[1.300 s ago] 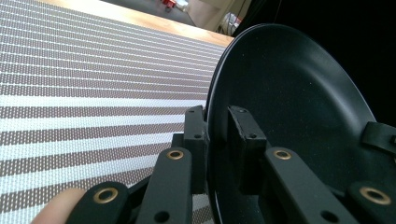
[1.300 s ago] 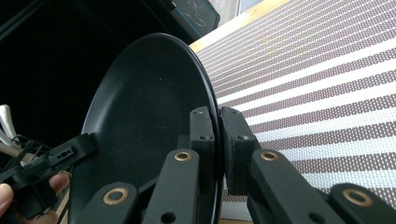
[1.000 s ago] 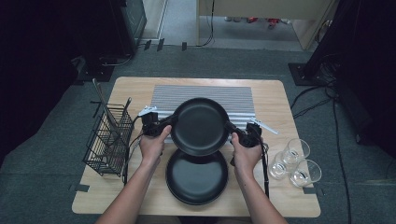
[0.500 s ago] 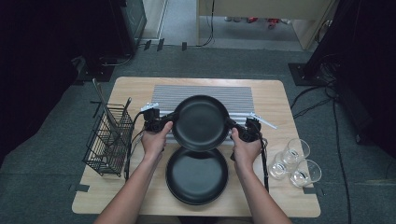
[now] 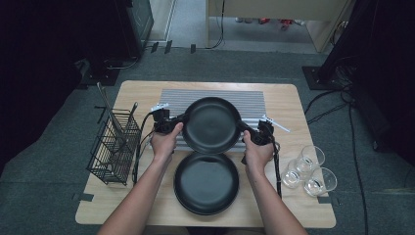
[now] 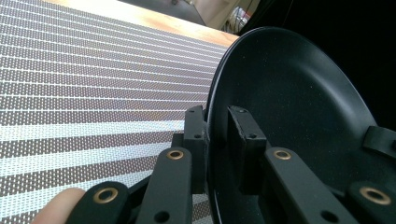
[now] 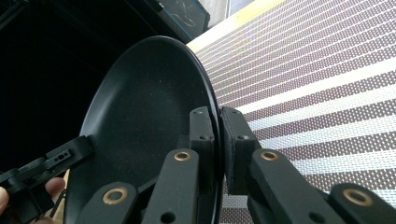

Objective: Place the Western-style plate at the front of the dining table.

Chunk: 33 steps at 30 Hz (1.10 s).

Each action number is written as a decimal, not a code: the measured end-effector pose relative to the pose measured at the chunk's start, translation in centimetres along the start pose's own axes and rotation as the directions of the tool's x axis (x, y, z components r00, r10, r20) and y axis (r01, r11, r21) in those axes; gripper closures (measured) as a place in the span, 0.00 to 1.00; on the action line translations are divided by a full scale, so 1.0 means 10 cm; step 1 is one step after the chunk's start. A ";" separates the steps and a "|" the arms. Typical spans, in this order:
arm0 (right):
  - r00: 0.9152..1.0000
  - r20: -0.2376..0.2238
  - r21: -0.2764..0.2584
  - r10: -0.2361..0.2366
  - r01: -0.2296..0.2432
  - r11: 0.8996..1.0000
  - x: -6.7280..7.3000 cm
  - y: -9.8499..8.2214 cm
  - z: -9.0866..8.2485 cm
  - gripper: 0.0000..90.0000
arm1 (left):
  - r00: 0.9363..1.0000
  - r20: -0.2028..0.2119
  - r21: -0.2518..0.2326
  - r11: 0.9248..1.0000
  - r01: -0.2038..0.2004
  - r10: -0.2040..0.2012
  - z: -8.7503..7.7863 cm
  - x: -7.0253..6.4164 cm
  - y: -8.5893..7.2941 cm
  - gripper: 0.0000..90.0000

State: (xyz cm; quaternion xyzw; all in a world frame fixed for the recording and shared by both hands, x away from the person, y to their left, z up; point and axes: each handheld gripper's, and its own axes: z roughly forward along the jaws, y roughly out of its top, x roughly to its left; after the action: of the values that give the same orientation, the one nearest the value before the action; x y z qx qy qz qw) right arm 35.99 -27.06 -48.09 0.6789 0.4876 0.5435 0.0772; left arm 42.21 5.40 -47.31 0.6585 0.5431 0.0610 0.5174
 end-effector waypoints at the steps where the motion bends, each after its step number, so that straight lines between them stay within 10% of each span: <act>1: 1.000 -0.001 -0.001 -0.001 0.001 1.000 0.00 0.00 0.01 0.95 | 1.000 -0.001 0.001 1.000 0.001 -0.001 0.01 0.01 0.00 0.88; 33: 0.998 0.024 0.014 0.051 -0.052 0.999 -0.14 0.02 0.32 0.94 | 0.999 -0.032 0.020 0.999 0.043 -0.042 0.24 0.17 0.05 0.90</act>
State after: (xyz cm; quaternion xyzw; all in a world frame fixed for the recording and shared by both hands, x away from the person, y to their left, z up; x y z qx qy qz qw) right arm 38.82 -26.84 -50.13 0.6981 0.4731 0.5336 0.0638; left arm 44.73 5.30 -48.83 0.6511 0.5656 0.0550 0.5032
